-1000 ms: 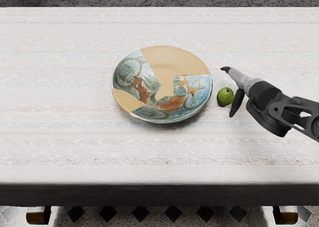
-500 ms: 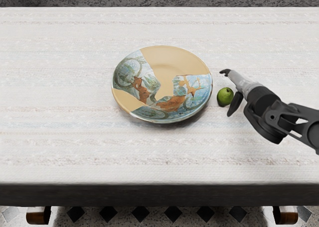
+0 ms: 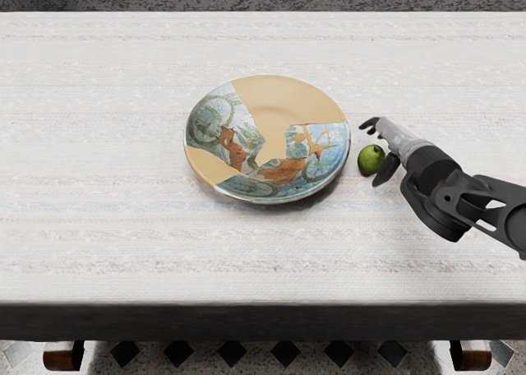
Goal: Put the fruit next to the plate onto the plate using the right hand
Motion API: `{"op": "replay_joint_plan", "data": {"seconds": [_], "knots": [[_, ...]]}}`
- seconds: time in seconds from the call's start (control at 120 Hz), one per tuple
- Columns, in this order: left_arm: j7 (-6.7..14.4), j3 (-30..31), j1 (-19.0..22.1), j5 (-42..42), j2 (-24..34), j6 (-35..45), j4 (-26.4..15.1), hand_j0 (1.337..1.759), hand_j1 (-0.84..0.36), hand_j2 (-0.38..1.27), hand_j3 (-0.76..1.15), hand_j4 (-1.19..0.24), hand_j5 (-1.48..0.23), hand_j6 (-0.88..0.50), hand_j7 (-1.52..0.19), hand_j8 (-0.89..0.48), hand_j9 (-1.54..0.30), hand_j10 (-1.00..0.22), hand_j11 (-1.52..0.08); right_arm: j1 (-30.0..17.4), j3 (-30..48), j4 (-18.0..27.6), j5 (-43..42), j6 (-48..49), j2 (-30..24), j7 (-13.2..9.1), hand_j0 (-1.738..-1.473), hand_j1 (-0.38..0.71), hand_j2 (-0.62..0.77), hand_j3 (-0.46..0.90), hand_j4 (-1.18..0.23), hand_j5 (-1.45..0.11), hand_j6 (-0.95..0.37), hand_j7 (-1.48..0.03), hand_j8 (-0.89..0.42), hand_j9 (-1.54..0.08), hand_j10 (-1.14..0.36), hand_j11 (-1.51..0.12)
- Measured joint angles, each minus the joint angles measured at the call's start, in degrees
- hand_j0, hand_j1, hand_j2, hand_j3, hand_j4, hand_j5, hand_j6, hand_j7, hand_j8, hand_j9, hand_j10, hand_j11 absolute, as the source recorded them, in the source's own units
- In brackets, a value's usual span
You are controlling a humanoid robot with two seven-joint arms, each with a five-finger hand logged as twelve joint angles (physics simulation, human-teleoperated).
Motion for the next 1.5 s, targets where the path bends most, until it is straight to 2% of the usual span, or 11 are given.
{"op": "replay_joint_plan", "data": {"seconds": [0.808, 1.033, 1.1, 1.383, 1.5], "knots": [[0.00, 0.00, 0.00, 0.00, 0.00, -0.01, 0.00, 1.658, 0.32, 0.00, 0.00, -0.02, -0.03, -0.02, -0.03, -0.02, -0.03, -0.02, -0.03, -0.83, -0.08, -0.23, -0.46, -0.18, 0.05, 0.00, -1.658, 0.20, -0.09, 0.00, -0.47, -0.59, -0.45, -0.60, -0.46, -0.60, -0.47, -0.60], [0.00, -0.01, 0.00, 0.00, 0.00, -0.02, 0.00, 1.658, 0.32, 0.00, 0.00, -0.02, -0.03, -0.02, -0.03, -0.02, -0.03, -0.02, -0.03, -1.07, -0.06, -0.18, -0.99, -0.11, 0.08, 0.04, -1.655, 0.29, 0.05, 0.00, -0.55, -0.69, -0.40, -0.70, -0.42, -0.71, -0.55, -0.71], [-0.01, -0.02, 0.00, 0.01, 0.00, -0.02, 0.00, 1.658, 0.32, 0.00, 0.00, -0.02, -0.03, -0.02, -0.03, -0.02, -0.03, -0.02, -0.03, -1.11, -0.06, -0.17, -1.06, -0.11, 0.09, 0.04, -1.654, 0.32, 0.13, 0.00, -0.58, -0.72, -0.39, -0.74, -0.41, -0.74, -0.57, -0.74], [0.00, -0.01, 0.00, 0.00, 0.00, -0.02, 0.00, 1.658, 0.32, 0.00, 0.00, -0.02, -0.03, -0.02, -0.03, -0.02, -0.03, -0.02, -0.03, -1.20, -0.06, -0.39, -0.97, -0.16, 0.13, 0.02, -1.652, 0.28, 0.27, 0.00, -0.68, -0.86, -0.47, -0.88, -0.47, -0.89, -0.68, -0.89], [0.00, -0.01, 0.00, 0.00, 0.00, 0.00, 0.00, 1.658, 0.32, 0.00, 0.00, -0.02, -0.03, -0.02, -0.03, -0.02, -0.03, -0.02, -0.03, -1.23, 0.01, -0.59, -1.00, -0.05, 0.14, 0.01, -1.650, 0.26, 0.22, 0.00, -0.66, -0.92, -0.45, -0.93, -0.45, -0.94, -0.71, -0.94]]}}
